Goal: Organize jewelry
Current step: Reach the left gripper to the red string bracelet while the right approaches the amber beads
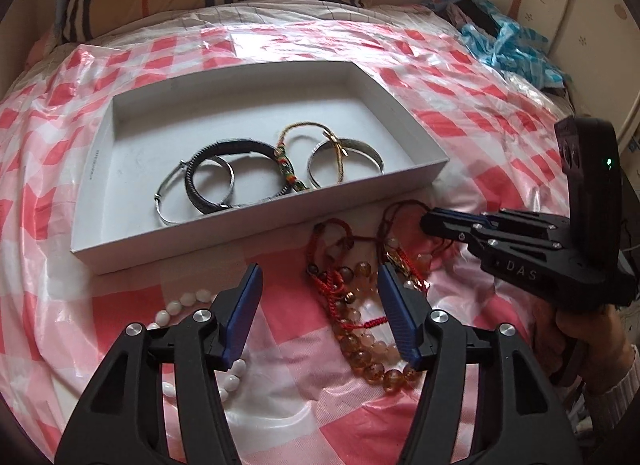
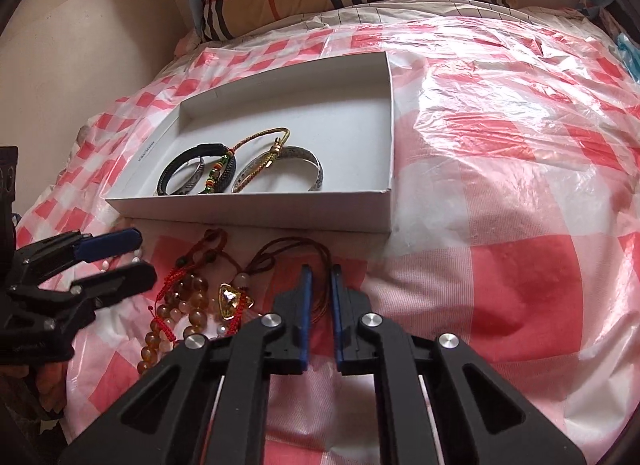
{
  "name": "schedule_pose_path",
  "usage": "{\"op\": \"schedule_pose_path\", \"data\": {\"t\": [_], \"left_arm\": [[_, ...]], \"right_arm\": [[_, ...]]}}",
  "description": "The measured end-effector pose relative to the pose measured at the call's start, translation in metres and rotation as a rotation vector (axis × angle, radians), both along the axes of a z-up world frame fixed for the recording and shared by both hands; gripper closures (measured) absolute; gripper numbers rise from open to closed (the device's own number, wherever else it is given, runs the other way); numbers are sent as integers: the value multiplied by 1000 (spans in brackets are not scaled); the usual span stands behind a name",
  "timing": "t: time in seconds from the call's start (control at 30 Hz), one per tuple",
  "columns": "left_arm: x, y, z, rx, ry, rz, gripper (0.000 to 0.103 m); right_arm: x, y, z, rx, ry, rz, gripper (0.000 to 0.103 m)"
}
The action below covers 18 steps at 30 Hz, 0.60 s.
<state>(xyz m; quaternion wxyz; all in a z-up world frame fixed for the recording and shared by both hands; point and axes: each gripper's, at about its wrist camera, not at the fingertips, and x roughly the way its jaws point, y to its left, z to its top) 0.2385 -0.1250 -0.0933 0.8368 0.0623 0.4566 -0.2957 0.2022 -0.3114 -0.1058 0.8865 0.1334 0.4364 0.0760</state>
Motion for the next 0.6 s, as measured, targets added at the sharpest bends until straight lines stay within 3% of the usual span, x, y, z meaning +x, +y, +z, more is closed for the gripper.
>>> {"op": "schedule_pose_path", "data": {"t": [0.23,0.33,0.43,0.6], "left_arm": [[2,-6,-12,18,43,-33,47],[1,-8,-16,10,64,-58,80],[1,-4,-14,-17,69,-51,95],[-6,2,-9,-37,59,-59,96]], "right_arm": [[-6,-16,-5,144,-27,-22,95],[-3,-22,-10,187,-12,-28,95],[-3,-24,-12,200,-11,-30,95],[-3,-25,-12,205,-16,-30,94]]}}
